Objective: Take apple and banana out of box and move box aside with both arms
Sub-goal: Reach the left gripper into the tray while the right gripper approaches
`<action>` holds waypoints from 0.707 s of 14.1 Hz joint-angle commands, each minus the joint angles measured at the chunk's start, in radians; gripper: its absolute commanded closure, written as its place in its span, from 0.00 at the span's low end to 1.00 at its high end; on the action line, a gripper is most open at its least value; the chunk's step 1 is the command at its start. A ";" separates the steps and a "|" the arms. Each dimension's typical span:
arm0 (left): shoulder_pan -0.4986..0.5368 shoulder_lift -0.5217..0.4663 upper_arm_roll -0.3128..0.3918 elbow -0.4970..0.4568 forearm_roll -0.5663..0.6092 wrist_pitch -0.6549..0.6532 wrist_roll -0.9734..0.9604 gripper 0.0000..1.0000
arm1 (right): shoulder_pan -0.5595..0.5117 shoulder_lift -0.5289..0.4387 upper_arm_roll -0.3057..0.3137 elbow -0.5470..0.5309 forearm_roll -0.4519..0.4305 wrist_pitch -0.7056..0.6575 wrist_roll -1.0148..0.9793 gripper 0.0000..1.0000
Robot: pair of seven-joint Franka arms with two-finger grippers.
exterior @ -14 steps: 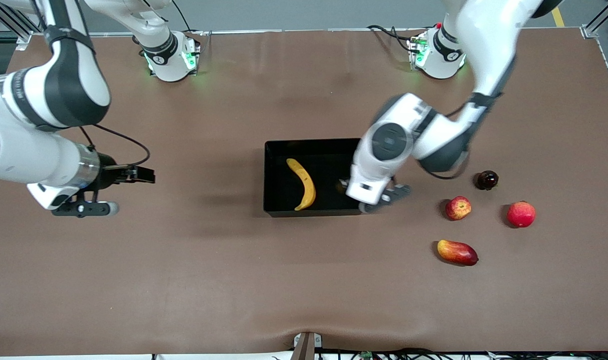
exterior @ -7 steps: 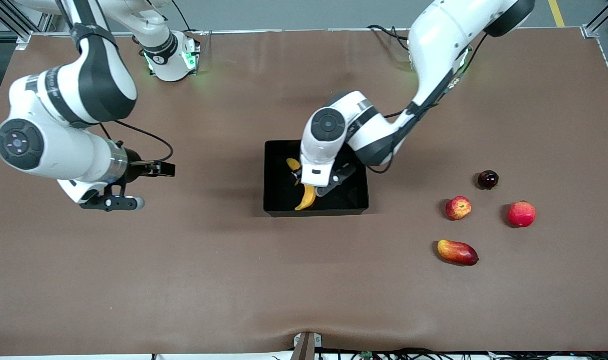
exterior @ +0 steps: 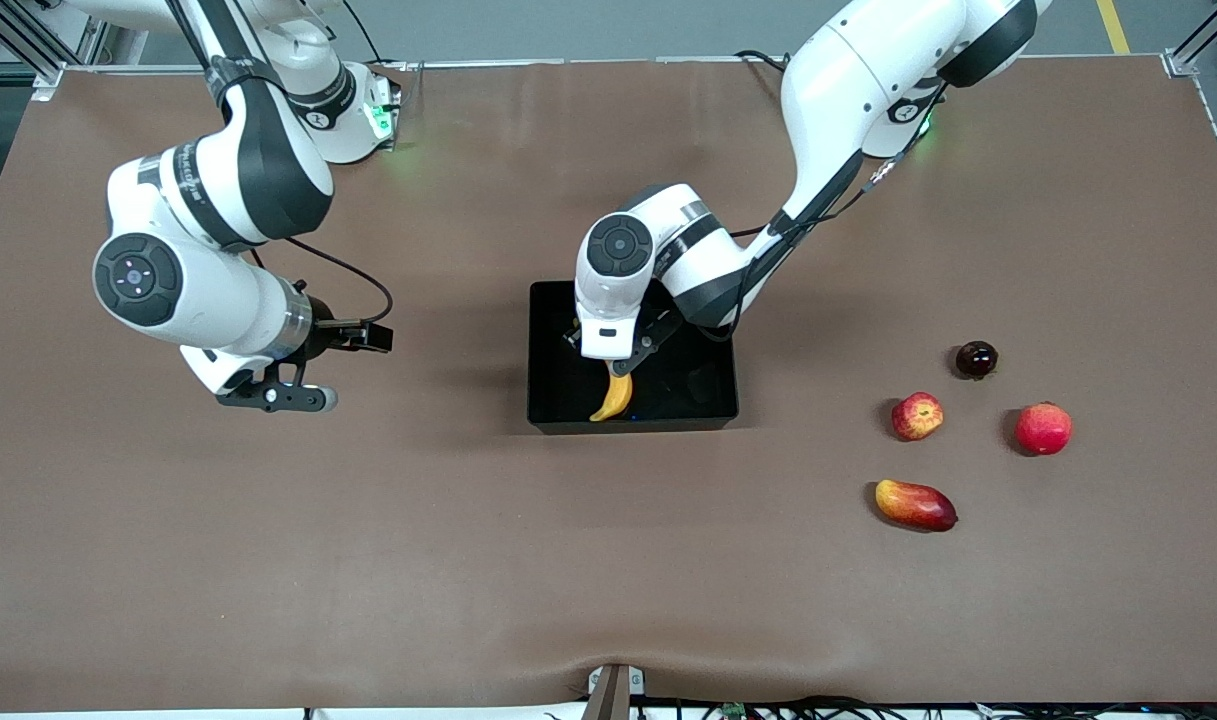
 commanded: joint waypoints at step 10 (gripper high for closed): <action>-0.121 0.020 0.184 0.019 0.029 0.061 -0.044 0.00 | 0.079 -0.043 -0.004 -0.088 -0.030 0.068 0.106 0.00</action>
